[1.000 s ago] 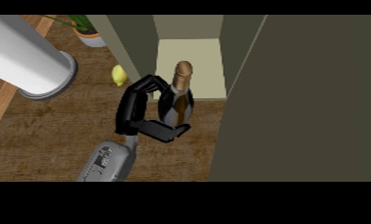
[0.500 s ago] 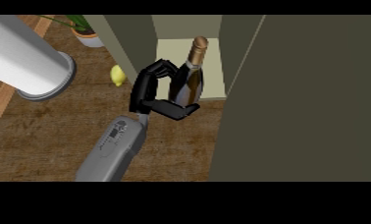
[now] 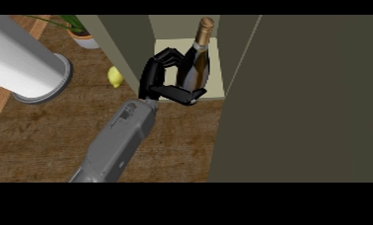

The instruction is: Pick up the wine, place it into the cabinet and close the cabinet

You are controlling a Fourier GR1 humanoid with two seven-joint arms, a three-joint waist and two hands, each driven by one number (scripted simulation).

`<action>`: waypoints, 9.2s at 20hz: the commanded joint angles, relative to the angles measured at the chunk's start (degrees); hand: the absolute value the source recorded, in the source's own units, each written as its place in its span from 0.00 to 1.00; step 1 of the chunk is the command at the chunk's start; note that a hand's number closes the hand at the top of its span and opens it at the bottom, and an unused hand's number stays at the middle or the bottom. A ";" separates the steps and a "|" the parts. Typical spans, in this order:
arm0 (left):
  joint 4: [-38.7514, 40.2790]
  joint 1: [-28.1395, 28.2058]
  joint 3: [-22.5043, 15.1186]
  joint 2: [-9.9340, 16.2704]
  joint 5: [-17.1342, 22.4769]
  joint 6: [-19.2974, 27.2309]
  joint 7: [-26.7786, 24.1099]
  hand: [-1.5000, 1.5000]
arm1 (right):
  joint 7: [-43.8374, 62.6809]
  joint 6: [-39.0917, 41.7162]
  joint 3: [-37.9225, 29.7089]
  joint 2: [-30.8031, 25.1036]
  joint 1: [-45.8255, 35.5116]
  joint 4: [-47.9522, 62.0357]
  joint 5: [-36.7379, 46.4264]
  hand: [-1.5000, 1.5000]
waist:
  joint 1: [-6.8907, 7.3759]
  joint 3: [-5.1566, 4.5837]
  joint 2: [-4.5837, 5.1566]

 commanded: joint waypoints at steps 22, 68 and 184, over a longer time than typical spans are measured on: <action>30.35 -21.62 4.79 0.16 8.17 4.95 -1.02 1.00 | -4.97 3.62 2.59 -0.37 7.01 -7.50 -3.93 0.00 | -3.36 -0.04 1.33; 33.41 -28.64 10.76 0.34 9.00 -8.73 -11.08 0.00 | -9.68 5.64 -1.29 -4.18 14.32 -11.98 -5.99 0.00 | 0.08 0.02 0.02; -41.20 43.69 17.10 32.49 29.50 -35.23 3.87 0.00 | 11.97 13.68 -7.71 33.64 -64.39 53.39 -22.51 1.00 | 3.90 0.04 -0.17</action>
